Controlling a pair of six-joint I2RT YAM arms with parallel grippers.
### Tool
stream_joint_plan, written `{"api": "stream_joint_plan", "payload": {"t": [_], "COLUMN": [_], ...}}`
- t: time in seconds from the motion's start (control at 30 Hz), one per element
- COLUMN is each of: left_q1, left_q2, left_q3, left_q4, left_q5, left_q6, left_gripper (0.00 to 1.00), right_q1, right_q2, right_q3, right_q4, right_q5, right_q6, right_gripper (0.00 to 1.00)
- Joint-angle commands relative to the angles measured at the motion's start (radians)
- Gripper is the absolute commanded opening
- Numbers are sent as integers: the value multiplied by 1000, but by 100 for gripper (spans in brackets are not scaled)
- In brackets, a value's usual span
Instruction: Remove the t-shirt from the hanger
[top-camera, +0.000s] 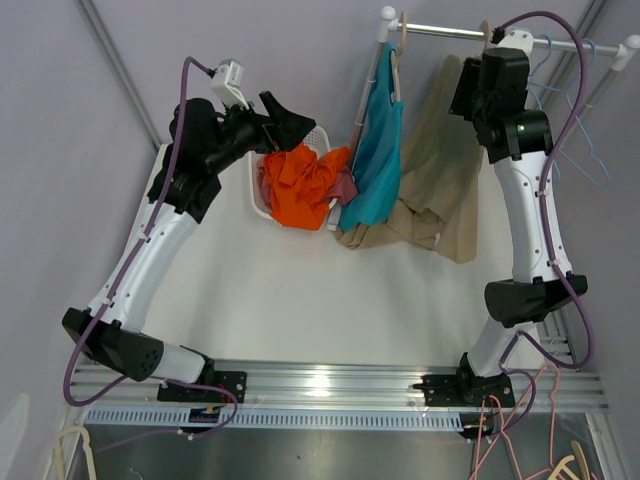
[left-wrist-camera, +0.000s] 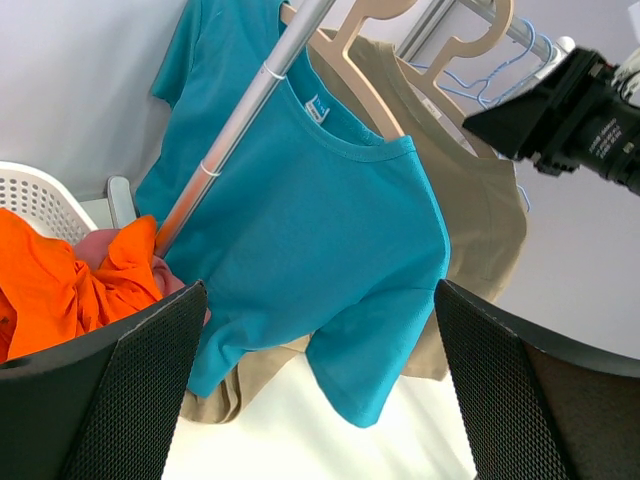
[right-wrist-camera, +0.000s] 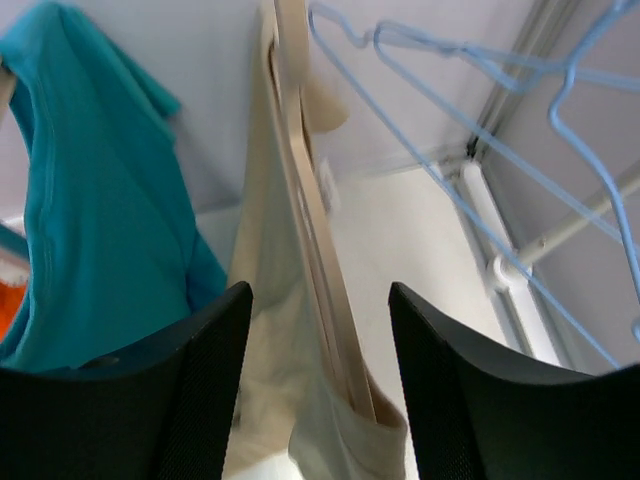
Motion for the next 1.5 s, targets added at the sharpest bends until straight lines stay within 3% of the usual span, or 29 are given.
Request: {"api": "stream_joint_plan", "payload": {"t": [0.0, 0.3, 0.7, 0.77, 0.8, 0.87, 1.13, 1.3, 1.43, 1.47], "left_q1": [-8, -8, -14, -14, -14, -14, -29, -113, -179, -192], "left_q2": [3, 62, 227, 251, 257, 268, 259, 167, 71, 46], "left_q3": [26, 70, 231, 254, 263, 273, 300, 268, 196, 96], "left_q4": [35, 42, 47, 39, 38, 36, 4, -10, 25, 50], "left_q5": [9, 9, 20, 21, 21, 18, 31, -17, -46, -46], "left_q6": [15, 23, 30, 32, 36, 41, 76, 193, 222, 207], "left_gripper": [99, 100, 99, 100, 99, 99, 100, 100, 99, 99], "right_q1": [-9, -79, -156, -161, -162, -165, -165, -103, -41, -38], "right_q2": [34, 205, 299, 305, 307, 305, 267, 134, 34, 17], "right_q3": [32, 217, 223, 225, 226, 226, 285, 242, 185, 180], "right_q4": [159, 208, 326, 338, 343, 364, 398, 412, 394, 374], "right_q5": [39, -72, -240, -243, -258, -267, -327, -272, -183, -175], "right_q6": [-79, -86, -72, -72, -70, -70, -37, -81, -124, -116], "right_gripper": [62, 59, 49, 35, 15, 0, 0, 0, 0, 0]}}
